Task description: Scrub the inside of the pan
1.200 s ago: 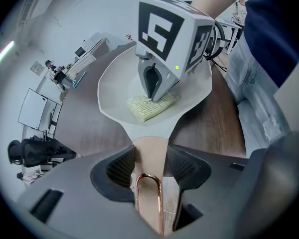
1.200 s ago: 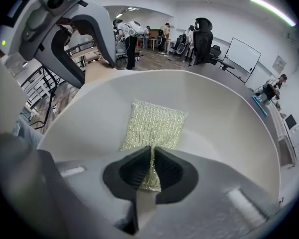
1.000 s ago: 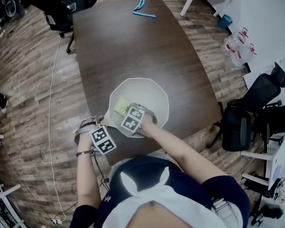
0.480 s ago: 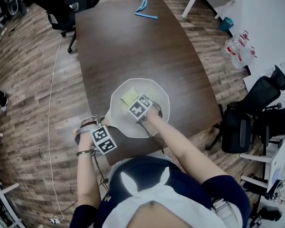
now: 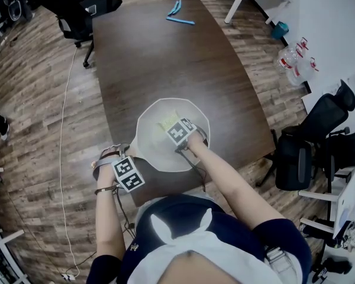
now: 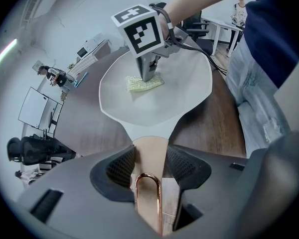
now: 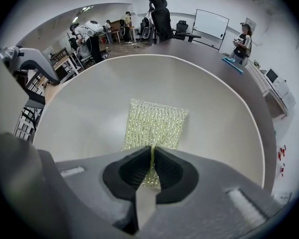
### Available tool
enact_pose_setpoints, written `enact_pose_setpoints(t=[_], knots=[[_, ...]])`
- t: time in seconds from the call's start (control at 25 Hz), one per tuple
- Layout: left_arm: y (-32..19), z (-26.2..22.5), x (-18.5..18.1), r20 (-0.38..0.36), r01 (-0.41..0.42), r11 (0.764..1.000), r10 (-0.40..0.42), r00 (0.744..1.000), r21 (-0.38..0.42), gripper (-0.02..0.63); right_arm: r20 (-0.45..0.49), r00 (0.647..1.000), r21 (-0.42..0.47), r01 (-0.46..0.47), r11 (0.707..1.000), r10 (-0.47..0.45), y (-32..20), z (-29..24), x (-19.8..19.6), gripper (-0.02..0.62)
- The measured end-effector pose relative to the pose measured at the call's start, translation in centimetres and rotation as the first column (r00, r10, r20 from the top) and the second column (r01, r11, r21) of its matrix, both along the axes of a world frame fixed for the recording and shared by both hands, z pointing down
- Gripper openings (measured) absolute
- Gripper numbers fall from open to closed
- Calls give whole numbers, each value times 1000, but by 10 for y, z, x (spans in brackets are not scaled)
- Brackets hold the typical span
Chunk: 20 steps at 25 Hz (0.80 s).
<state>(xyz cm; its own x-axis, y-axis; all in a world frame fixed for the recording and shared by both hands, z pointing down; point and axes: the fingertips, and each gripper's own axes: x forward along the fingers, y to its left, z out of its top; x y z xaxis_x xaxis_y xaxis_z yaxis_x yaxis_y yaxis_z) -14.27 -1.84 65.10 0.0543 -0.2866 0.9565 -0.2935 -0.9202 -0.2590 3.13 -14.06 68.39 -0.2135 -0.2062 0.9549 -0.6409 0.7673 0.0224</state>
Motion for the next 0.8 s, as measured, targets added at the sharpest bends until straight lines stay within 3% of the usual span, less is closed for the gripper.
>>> enact_pose_setpoints(t=[0.48, 0.8], knots=[[0, 0, -2, -5, -1, 1000, 1, 1000, -1, 204, -37, 999, -79, -7, 997, 4, 29, 1, 11, 24], [2, 0, -2, -6, -5, 1000, 5, 1000, -6, 204, 44, 999, -119, -22, 993, 27, 51, 0, -8, 25]])
